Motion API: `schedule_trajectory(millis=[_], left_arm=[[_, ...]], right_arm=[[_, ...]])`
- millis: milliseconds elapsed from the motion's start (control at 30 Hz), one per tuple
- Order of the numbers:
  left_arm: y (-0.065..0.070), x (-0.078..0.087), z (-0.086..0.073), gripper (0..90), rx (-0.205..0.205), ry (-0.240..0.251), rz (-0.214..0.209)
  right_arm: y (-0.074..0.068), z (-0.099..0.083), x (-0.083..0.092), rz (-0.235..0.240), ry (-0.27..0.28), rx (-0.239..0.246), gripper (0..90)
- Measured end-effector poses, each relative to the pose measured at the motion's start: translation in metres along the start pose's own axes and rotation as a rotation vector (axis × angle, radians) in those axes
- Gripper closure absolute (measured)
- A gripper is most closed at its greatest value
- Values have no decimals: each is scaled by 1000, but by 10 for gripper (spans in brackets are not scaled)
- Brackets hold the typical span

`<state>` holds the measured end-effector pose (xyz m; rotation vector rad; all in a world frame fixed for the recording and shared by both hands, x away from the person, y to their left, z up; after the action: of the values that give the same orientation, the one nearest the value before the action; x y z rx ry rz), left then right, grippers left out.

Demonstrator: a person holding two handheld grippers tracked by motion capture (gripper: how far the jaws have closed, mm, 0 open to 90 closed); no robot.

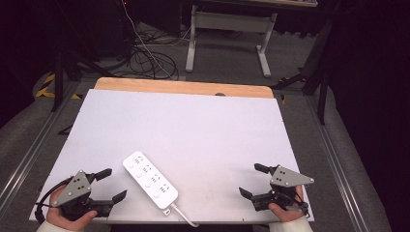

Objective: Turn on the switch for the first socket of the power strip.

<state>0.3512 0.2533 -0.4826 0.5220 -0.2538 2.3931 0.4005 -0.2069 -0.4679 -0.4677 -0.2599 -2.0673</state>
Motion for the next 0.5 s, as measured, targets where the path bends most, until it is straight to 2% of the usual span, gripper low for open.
schedule_trajectory(millis=[200, 500], left_arm=[[0, 1, 1, 166, -17, 1, 6], [0, 3, 2, 166, -14, -1, 10]], right_arm=[[0, 0, 0, 3, -1, 1, 77], [-1, 0, -1, 8, -3, 4, 78]])
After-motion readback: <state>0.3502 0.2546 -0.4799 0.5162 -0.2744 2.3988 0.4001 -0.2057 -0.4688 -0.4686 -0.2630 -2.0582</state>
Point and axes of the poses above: each handheld gripper's, and its own axes: x roughly backward along the jaws, z roughly out of its top, y roughly to its right, the point moved 5 cm from there along -x, roughly forward along the jaws, and after that the axes turned 5 degrees about z, right-handed, at the moved point
